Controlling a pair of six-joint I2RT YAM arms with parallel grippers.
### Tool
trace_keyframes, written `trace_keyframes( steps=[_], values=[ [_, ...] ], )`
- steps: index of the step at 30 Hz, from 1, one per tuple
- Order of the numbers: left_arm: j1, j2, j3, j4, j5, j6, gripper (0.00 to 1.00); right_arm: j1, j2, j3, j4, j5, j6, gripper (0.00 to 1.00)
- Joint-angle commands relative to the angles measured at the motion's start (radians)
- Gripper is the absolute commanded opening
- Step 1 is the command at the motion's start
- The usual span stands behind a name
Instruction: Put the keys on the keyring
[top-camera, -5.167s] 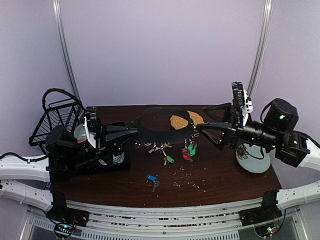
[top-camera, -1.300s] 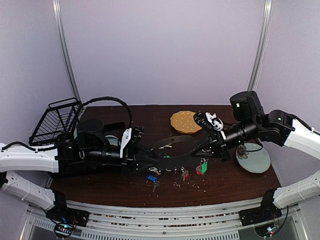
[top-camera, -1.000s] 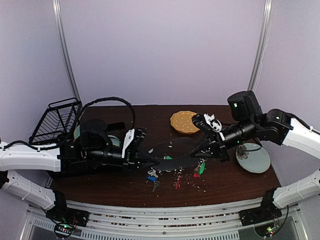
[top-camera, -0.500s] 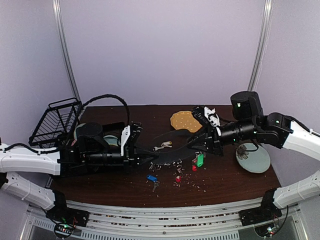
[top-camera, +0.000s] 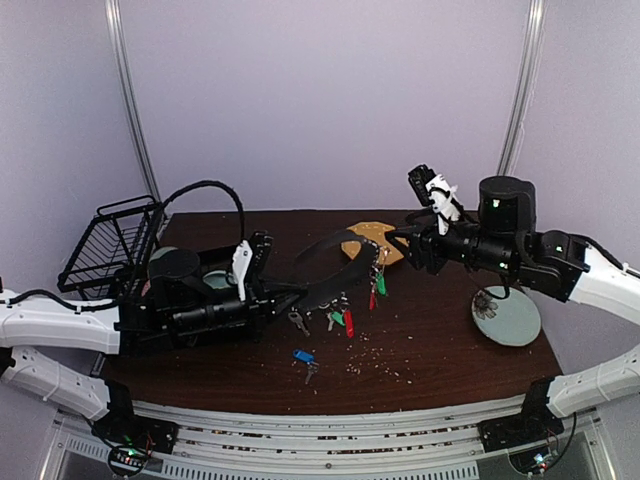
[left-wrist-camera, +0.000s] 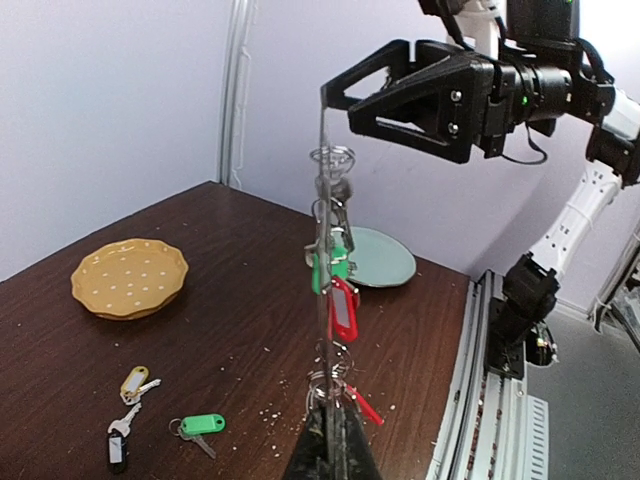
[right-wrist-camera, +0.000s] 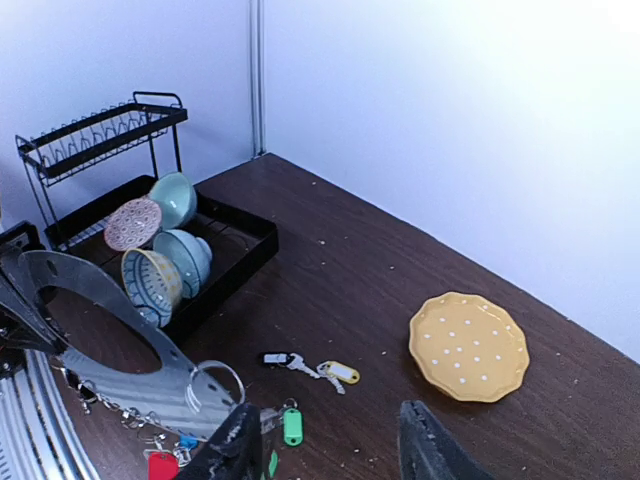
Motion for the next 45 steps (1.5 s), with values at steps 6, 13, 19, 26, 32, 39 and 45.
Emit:
trace_keyframes(
  steps=[6,13,19,26,32,39,45],
  values=[
    [-0.001,-0.058,-0.061,0.281,-0.324,-0.055,0.0,0.236,0.042,-0.108,0.294,0.105,0.206,0.25],
    [-0.004,-0.027,-0.055,0.364,-0.344,-0.063,0.0,0.412,0.256,-0.057,0.429,0.264,0.167,0.3],
    [-0.006,-0.028,-0.053,0.383,-0.346,-0.062,0.0,0.414,0.389,0.017,0.451,0.324,0.14,0.35],
    [-0.006,-0.026,-0.052,0.397,-0.342,-0.059,0.0,0.413,0.46,0.048,0.49,0.409,0.107,0.37],
    [-0.006,-0.031,-0.053,0.402,-0.334,-0.057,0.0,0.411,0.498,0.064,0.52,0.446,0.08,0.29],
    [-0.006,-0.032,-0.055,0.401,-0.327,-0.059,0.0,0.41,0.518,0.076,0.54,0.465,0.048,0.22],
    [-0.006,-0.031,-0.056,0.401,-0.324,-0.06,0.0,0.4,0.512,0.073,0.548,0.463,0.045,0.32]
  ],
)
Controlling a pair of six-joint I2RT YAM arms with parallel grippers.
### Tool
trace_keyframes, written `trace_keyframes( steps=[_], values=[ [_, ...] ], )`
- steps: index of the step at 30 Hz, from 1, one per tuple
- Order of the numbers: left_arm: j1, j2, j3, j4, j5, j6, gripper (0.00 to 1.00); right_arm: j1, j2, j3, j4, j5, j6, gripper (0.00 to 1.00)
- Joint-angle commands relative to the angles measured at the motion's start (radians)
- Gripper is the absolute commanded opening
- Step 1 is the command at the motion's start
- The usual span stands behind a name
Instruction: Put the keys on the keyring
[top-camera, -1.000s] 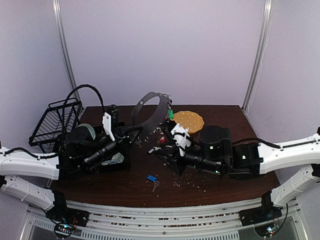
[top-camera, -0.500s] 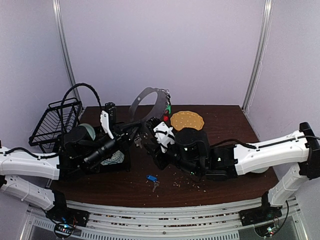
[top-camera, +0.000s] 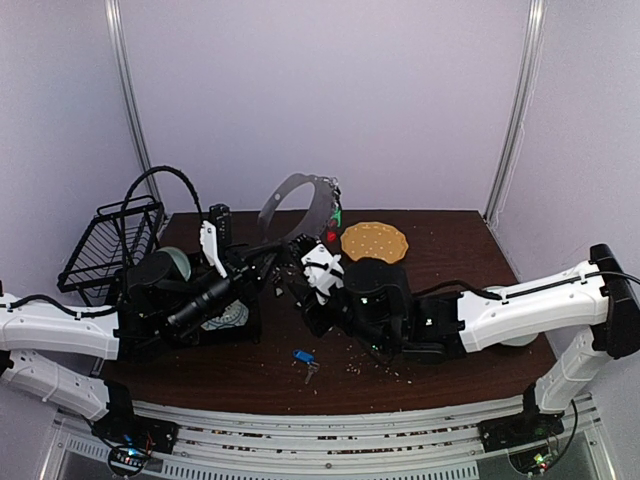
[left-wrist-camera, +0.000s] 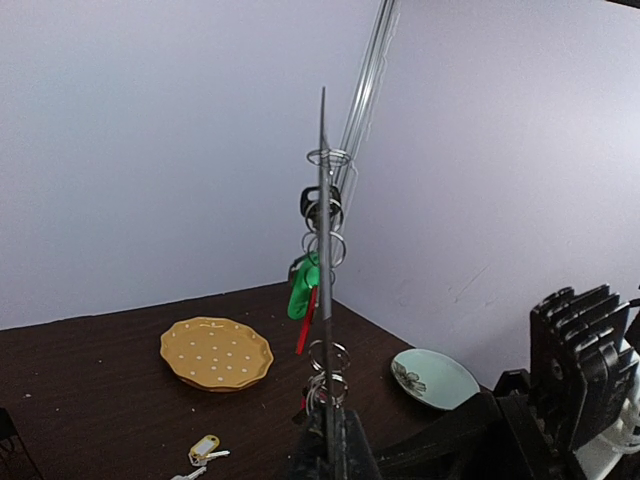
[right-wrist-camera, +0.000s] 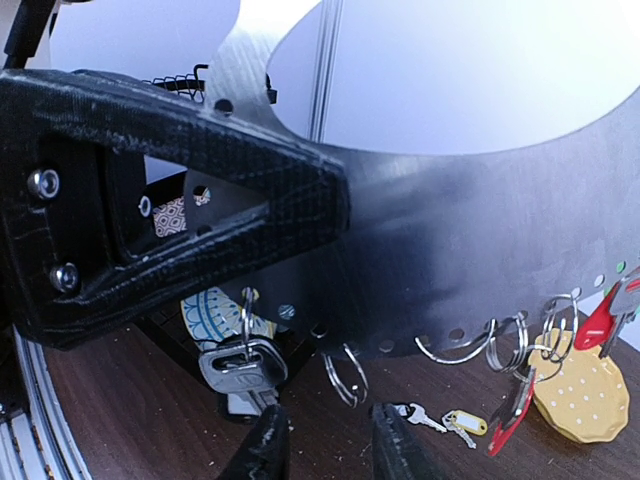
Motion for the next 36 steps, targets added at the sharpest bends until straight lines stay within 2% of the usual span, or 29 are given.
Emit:
trace_keyframes(
  steps=[1,8,12,18,29,36],
  values=[
    [-0.005,-0.007,0.01,0.103,0.009,-0.002,0.0,-0.009,-0.006,0.024,0.033,0.019,-0.013,0.33],
    [-0.006,-0.005,0.011,0.103,0.018,0.0,0.0,-0.022,-0.028,-0.005,0.081,-0.017,-0.026,0.25],
    [-0.005,-0.002,0.011,0.102,0.023,-0.004,0.0,-0.026,-0.029,-0.003,0.077,-0.056,-0.027,0.12],
    [-0.005,0.001,0.01,0.106,0.022,-0.006,0.0,-0.028,-0.025,-0.001,0.057,-0.076,-0.034,0.01],
    [0.005,-0.032,-0.044,0.104,-0.013,-0.085,0.0,-0.029,-0.123,-0.078,0.082,-0.117,-0.064,0.0],
    [0.009,-0.008,-0.044,0.115,0.029,-0.141,0.0,-0.035,-0.177,-0.168,0.224,-0.186,-0.084,0.0]
  ],
)
